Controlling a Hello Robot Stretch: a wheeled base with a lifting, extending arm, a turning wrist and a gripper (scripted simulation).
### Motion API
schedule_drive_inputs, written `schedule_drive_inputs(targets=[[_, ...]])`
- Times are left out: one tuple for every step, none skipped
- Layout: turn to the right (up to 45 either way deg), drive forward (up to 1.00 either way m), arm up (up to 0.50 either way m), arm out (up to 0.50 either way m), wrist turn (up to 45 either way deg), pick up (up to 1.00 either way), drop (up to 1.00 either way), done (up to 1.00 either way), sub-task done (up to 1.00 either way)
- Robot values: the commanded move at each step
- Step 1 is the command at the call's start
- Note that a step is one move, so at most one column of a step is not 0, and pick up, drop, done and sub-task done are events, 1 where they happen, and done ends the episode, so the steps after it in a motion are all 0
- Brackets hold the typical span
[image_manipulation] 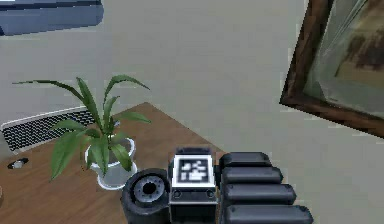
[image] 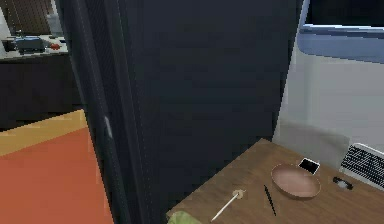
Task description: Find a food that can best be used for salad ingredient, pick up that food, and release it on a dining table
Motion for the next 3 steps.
schedule_drive_inputs(targets=[[0.0,0.00,0.00,0.42,0.0,0.00,0.00,0.00,0.00],[0.0,0.00,0.00,0.00,39.0,0.00,0.00,0.00,0.00],[0.0,0.00,-0.04,0.00,0.0,0.00,0.00,0.00,0.00]])
